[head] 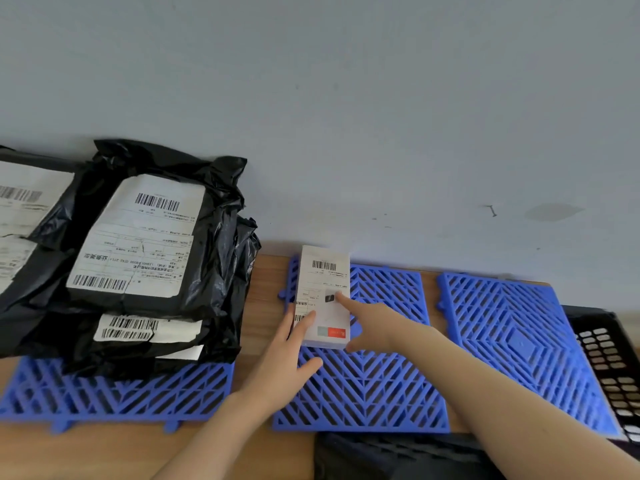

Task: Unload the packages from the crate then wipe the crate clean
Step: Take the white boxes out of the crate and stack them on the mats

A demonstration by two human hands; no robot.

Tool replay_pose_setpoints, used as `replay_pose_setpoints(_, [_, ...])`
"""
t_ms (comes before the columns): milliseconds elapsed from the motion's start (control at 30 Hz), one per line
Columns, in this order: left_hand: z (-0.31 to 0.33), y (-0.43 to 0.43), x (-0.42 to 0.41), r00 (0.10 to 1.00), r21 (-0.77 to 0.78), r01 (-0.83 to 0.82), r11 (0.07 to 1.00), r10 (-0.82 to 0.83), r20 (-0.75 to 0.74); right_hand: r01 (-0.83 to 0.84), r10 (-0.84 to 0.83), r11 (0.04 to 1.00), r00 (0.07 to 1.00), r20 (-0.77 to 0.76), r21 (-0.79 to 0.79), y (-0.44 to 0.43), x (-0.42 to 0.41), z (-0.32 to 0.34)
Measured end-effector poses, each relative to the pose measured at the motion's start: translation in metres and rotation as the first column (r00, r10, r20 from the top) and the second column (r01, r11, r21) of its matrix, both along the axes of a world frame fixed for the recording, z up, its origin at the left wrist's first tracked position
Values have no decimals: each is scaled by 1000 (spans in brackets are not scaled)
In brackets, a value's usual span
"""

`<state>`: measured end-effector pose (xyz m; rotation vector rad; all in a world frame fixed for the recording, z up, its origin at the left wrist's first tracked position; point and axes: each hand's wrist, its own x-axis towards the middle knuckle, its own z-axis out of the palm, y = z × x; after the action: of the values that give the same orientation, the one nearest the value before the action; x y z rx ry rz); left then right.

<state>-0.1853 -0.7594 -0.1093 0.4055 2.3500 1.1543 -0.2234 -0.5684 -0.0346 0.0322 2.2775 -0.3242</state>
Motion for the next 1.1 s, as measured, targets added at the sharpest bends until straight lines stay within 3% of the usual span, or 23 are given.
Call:
replay_pose_setpoints(167, [39,1,3,999,13,-42,999,42,1,-22,28,999,980,-195,36,12,0,32])
replay_pose_setpoints(367, [101,-5,21,951,95,-116,989,138,-278,0,-25,999,883,-469,-53,24,23,87])
replay_pose_setpoints(700, [225,30,121,795,323,-117,939,284,-537,-31,-102,985,688,-719,-169,66,134,170])
replay_pose_setpoints(900, [249,88,200,789,256,-36,966,184,-586,-25,-165,973,614,-772,-227,111,223,198])
replay_pose_setpoints(1100, [217,145,262,896,64,101,993,-63,-440,22,-231,965,547,-805,-262,153,302,189])
